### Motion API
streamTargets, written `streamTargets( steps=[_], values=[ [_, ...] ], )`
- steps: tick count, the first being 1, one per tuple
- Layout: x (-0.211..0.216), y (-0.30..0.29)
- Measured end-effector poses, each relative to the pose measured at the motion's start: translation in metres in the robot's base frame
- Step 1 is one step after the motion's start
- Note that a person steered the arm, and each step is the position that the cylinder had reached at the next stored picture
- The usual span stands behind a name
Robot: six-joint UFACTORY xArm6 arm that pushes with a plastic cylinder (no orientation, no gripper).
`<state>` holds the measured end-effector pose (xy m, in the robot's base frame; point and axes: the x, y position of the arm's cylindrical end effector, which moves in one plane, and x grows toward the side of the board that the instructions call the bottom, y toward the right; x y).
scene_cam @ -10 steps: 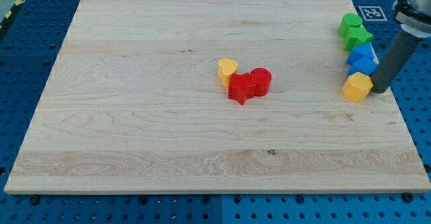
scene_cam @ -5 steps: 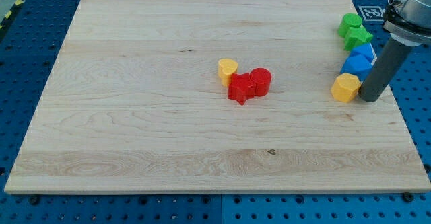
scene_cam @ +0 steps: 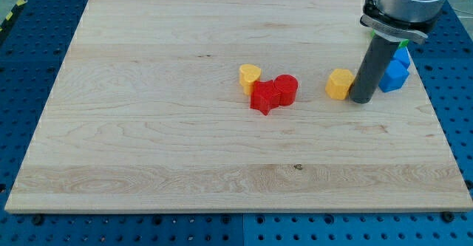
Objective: Move the yellow hexagon closer to the yellow heart
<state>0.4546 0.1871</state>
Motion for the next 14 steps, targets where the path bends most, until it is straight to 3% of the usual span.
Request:
streamTargets(
  steps=[4, 6, 7, 12, 14],
  values=[
    [-0.021, -0.026],
    [-0.044, -0.011],
    [-0.045, -0.041],
    [-0.04, -0.043],
    [-0.003, -0.027]
  ],
)
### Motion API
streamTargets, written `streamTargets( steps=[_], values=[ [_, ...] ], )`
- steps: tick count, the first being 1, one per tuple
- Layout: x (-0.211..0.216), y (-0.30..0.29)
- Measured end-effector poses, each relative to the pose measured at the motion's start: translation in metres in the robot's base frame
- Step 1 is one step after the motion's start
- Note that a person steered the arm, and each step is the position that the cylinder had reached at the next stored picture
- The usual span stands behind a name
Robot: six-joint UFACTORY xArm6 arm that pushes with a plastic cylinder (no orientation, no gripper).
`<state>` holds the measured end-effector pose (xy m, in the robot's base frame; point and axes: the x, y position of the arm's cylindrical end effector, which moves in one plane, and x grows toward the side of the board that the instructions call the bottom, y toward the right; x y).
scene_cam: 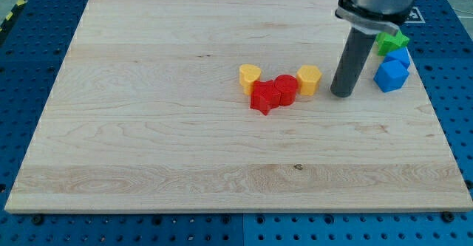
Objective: Move the yellow hexagon closer to the yellow heart
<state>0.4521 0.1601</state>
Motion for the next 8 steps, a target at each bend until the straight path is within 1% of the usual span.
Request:
streamTargets(
  steps=[1, 4, 5, 7, 8],
  values=[
    [-0.002, -0.011],
    [-0.024, -0.02],
    [-0.024, -0.027],
    [-0.044, -0.033],
    [-0.044, -0.045]
  ],
)
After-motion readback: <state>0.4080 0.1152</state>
